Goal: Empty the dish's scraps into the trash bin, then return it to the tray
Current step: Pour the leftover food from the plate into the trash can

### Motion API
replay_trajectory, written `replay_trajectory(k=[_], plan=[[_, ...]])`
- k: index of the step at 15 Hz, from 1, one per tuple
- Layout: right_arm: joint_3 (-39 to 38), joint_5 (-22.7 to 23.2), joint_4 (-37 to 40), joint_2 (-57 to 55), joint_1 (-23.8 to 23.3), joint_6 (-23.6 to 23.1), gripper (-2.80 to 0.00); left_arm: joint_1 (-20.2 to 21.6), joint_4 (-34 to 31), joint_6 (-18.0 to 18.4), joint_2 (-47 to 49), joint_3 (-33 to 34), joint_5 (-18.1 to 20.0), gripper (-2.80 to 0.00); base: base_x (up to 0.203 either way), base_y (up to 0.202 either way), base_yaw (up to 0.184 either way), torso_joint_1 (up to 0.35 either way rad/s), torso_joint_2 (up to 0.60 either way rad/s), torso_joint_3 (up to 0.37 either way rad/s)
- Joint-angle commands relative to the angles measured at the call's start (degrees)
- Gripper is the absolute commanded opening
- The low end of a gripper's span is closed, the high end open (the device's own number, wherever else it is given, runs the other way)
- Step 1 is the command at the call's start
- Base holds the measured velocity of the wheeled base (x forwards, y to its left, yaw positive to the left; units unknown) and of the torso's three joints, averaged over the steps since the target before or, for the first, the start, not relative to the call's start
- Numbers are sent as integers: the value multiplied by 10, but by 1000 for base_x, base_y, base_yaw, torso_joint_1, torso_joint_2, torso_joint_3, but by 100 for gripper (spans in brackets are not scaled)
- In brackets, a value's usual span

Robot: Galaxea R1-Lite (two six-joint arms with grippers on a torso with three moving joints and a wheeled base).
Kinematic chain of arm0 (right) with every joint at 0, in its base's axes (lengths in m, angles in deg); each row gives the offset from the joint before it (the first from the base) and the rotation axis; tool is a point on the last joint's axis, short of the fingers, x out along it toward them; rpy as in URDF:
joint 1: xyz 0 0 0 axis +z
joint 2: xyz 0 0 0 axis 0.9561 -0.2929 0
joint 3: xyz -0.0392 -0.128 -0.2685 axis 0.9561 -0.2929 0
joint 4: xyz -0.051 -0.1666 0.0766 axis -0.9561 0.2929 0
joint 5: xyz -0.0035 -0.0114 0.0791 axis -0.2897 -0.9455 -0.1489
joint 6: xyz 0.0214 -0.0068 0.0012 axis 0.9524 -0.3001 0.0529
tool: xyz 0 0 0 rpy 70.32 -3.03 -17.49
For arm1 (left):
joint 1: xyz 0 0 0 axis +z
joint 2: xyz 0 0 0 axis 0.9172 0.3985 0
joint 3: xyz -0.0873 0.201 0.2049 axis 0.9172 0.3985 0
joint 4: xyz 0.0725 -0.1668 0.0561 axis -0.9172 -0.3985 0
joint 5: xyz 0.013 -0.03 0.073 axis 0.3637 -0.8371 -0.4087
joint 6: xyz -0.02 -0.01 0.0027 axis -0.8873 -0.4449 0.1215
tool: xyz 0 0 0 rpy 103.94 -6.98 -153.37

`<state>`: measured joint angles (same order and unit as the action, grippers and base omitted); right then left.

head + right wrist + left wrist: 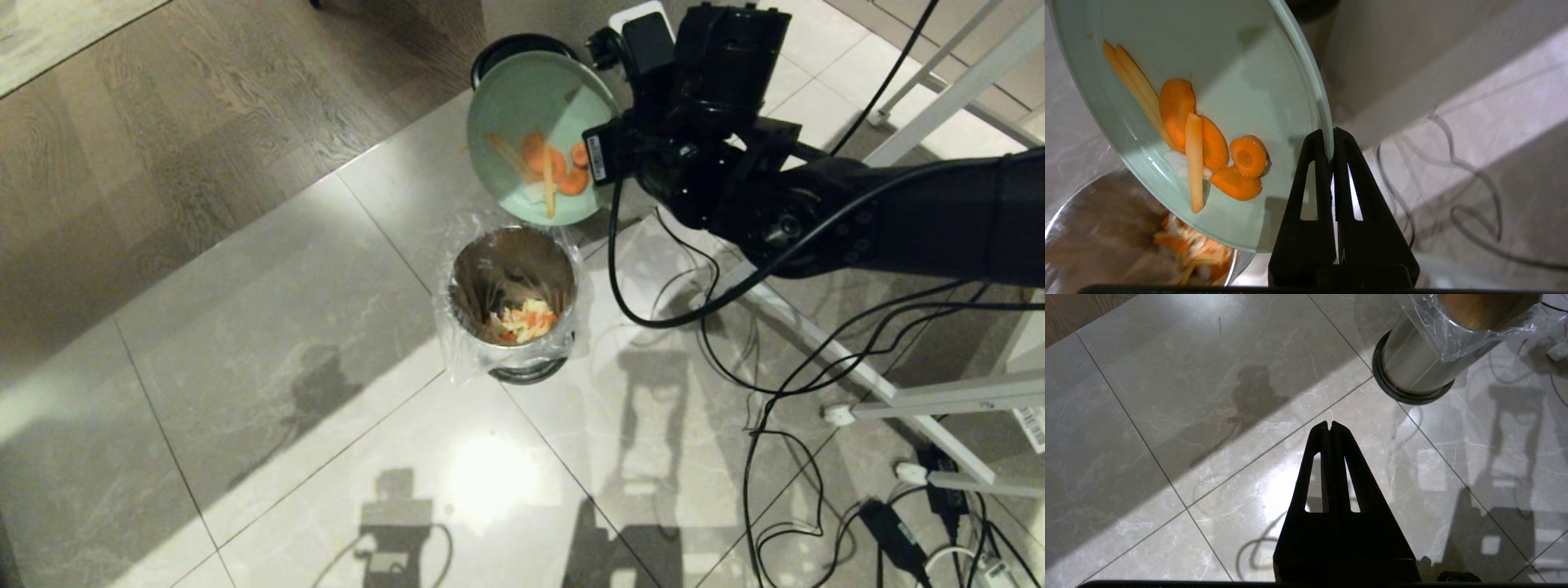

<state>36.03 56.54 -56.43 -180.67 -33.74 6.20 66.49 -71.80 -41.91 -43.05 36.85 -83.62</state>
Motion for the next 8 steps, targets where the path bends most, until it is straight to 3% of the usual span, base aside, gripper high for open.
replay_trajectory(k=[1, 8], plan=[[-2, 0, -32, -8, 12, -31, -280, 0, 0, 0, 1, 0, -1, -280, 0, 0, 0, 0, 0, 0], [-11, 8, -92, -17, 38, -96, -280, 0, 0, 0, 1, 0, -1, -280, 0, 0, 0, 0, 0, 0]])
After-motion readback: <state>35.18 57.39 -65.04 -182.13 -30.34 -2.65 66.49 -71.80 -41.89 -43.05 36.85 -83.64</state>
